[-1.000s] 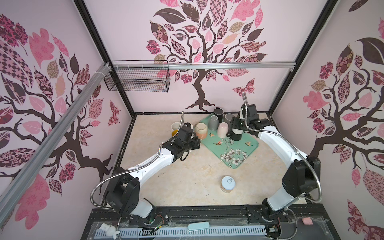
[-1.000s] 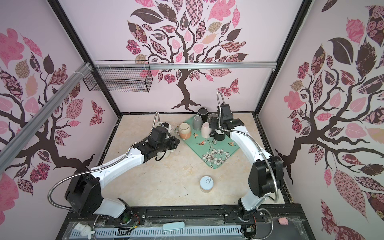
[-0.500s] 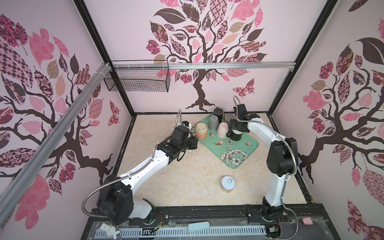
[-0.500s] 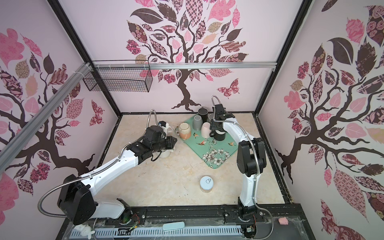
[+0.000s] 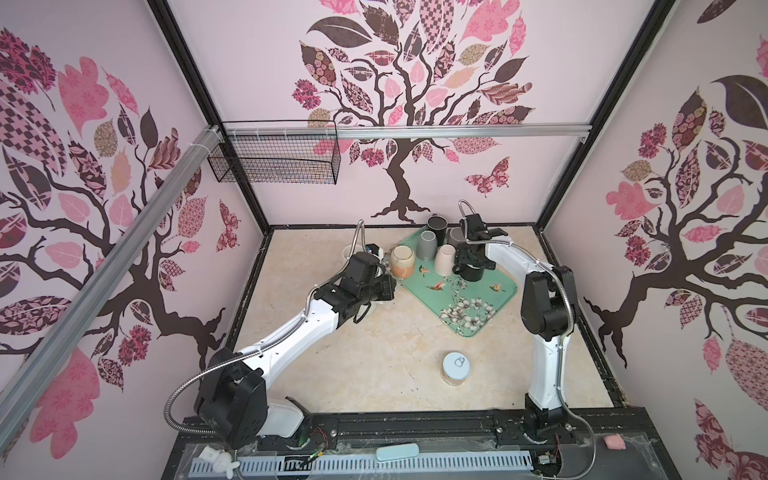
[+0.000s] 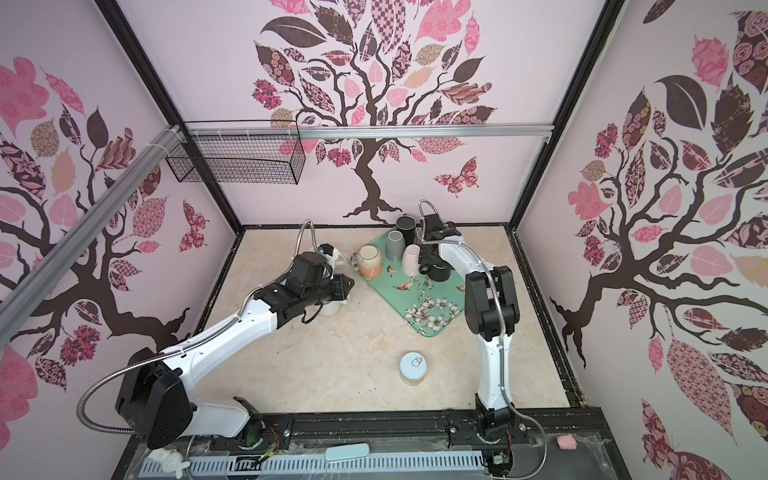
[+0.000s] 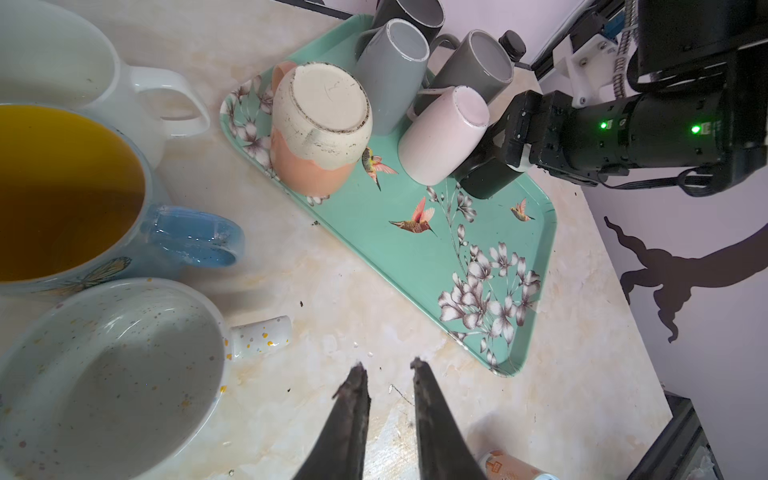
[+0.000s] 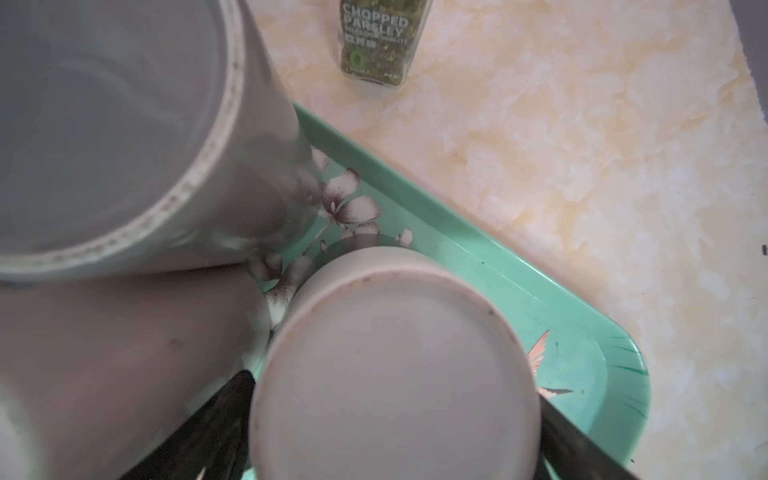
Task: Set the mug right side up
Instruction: 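Move the right gripper over the upside-down black mug on the tray, then lower the right gripper onto the black mug's base and grip it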
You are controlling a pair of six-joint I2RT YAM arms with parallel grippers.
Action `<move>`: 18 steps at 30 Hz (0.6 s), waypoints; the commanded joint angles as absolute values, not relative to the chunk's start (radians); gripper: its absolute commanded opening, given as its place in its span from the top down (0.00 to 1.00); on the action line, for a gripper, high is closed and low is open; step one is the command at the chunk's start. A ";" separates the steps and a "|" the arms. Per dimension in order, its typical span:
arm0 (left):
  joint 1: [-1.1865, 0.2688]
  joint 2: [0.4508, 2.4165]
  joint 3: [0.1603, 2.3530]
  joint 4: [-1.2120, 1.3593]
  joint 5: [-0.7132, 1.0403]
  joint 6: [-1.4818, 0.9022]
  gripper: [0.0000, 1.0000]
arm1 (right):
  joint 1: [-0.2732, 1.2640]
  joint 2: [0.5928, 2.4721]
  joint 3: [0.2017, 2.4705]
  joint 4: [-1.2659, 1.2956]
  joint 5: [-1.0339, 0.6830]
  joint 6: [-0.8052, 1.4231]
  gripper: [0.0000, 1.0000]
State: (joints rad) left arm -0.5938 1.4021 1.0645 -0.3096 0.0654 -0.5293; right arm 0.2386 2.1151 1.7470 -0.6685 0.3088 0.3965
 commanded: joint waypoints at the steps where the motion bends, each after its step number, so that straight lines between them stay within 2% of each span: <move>1: -0.593 1.414 1.085 -0.301 0.068 -0.519 0.77 | 0.232 2.132 1.732 -0.664 0.342 0.385 0.10; 11: -0.593 1.439 1.083 -0.286 0.099 -0.538 0.77 | 0.226 1.985 1.540 -0.599 0.375 0.302 0.09; 18: -0.594 1.484 1.068 -0.237 0.197 -0.558 0.77 | 0.193 1.843 1.409 -0.586 0.389 0.274 0.08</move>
